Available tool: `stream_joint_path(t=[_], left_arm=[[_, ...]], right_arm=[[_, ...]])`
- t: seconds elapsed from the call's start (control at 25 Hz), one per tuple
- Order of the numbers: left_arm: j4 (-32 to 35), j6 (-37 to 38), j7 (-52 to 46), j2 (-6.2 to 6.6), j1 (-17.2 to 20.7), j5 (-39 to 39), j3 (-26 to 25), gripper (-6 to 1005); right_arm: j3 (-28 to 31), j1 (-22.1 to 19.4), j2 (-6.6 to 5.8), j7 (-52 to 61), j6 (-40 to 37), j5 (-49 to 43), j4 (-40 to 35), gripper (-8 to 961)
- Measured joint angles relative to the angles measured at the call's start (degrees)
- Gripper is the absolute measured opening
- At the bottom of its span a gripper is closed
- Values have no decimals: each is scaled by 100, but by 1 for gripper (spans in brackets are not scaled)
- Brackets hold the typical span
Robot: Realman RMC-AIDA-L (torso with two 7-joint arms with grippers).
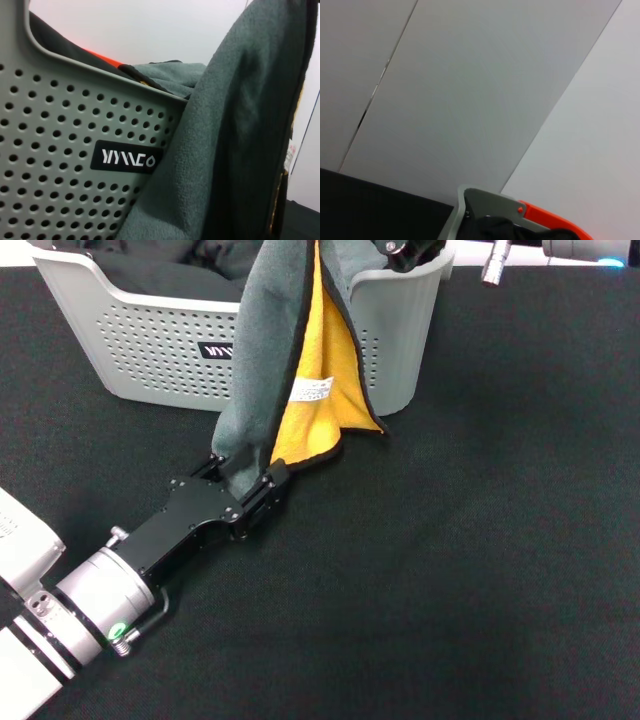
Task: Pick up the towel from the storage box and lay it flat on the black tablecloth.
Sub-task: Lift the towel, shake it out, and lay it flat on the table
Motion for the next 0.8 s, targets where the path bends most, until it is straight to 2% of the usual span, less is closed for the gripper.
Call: stream_joint_path(t=[0.8], left_arm=[[16, 164, 23, -9, 141, 43, 47, 465]], right_arm=[[21, -83, -7, -3, 72, 7, 4, 12]])
